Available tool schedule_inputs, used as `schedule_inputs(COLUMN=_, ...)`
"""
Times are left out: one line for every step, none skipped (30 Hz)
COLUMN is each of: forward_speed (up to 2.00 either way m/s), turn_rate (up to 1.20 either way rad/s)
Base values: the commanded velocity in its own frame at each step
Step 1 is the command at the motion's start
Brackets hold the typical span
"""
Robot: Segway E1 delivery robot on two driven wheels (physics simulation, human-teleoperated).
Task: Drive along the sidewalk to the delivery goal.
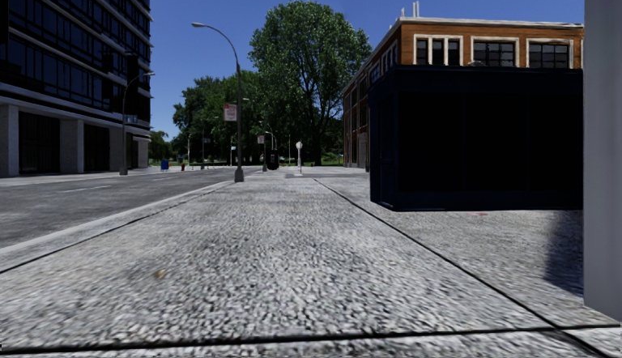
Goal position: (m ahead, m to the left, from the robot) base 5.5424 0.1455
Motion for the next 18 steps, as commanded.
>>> schedule_inputs(forward_speed=1.72, turn_rate=0.03)
schedule_inputs(forward_speed=1.72, turn_rate=0.04)
schedule_inputs(forward_speed=1.72, turn_rate=0.04)
schedule_inputs(forward_speed=1.72, turn_rate=0.00)
schedule_inputs(forward_speed=1.73, turn_rate=0.00)
schedule_inputs(forward_speed=1.73, turn_rate=0.00)
schedule_inputs(forward_speed=1.73, turn_rate=0.00)
schedule_inputs(forward_speed=1.73, turn_rate=0.00)
schedule_inputs(forward_speed=1.73, turn_rate=0.00)
schedule_inputs(forward_speed=1.73, turn_rate=0.00)
schedule_inputs(forward_speed=1.73, turn_rate=0.00)
schedule_inputs(forward_speed=1.73, turn_rate=0.00)
schedule_inputs(forward_speed=1.73, turn_rate=0.00)
schedule_inputs(forward_speed=1.73, turn_rate=0.00)
schedule_inputs(forward_speed=1.73, turn_rate=0.00)
schedule_inputs(forward_speed=1.73, turn_rate=0.00)
schedule_inputs(forward_speed=1.73, turn_rate=0.00)
schedule_inputs(forward_speed=1.73, turn_rate=0.00)
